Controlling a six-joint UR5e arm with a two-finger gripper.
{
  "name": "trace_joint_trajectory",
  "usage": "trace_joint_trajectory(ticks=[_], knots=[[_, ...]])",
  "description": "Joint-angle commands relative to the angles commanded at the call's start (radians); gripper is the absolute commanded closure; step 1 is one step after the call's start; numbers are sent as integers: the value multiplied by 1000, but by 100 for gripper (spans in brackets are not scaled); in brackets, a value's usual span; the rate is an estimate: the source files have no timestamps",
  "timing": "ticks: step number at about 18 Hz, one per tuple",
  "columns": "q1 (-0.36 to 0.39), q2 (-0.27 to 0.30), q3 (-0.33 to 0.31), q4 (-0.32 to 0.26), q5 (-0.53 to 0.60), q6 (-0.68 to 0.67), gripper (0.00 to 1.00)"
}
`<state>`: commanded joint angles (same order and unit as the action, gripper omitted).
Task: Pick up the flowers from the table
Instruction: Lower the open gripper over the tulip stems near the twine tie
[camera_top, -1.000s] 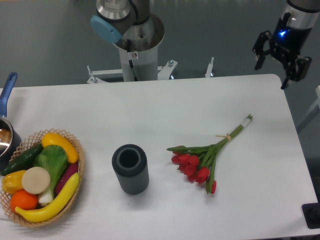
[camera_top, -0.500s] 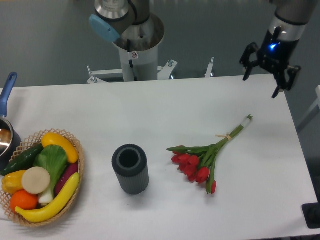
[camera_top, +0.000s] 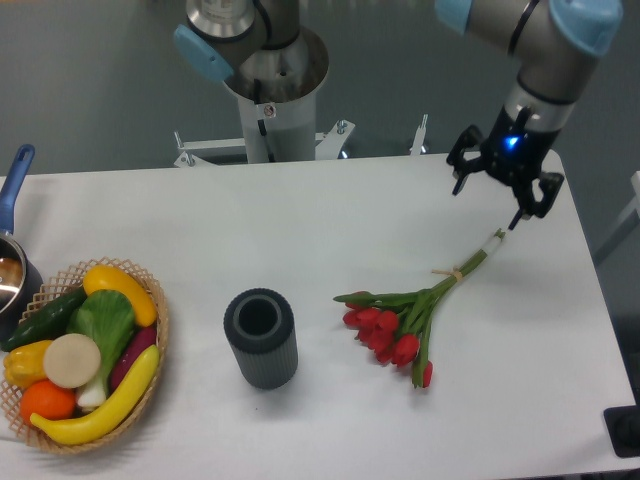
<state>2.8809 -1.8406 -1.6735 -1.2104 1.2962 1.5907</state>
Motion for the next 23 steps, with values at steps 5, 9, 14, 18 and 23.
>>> trace_joint_trajectory(ticks=[5, 9, 14, 18, 23], knots=[[-26, -71, -6, 5, 5, -9, 0], [-51, -118, -9, 24, 5, -46, 0], [-89, -163, -11, 110, 5, -109, 0], [-97, -195, -14, 152, 6, -107, 0], [-107, -215, -15, 155, 8, -109, 0]])
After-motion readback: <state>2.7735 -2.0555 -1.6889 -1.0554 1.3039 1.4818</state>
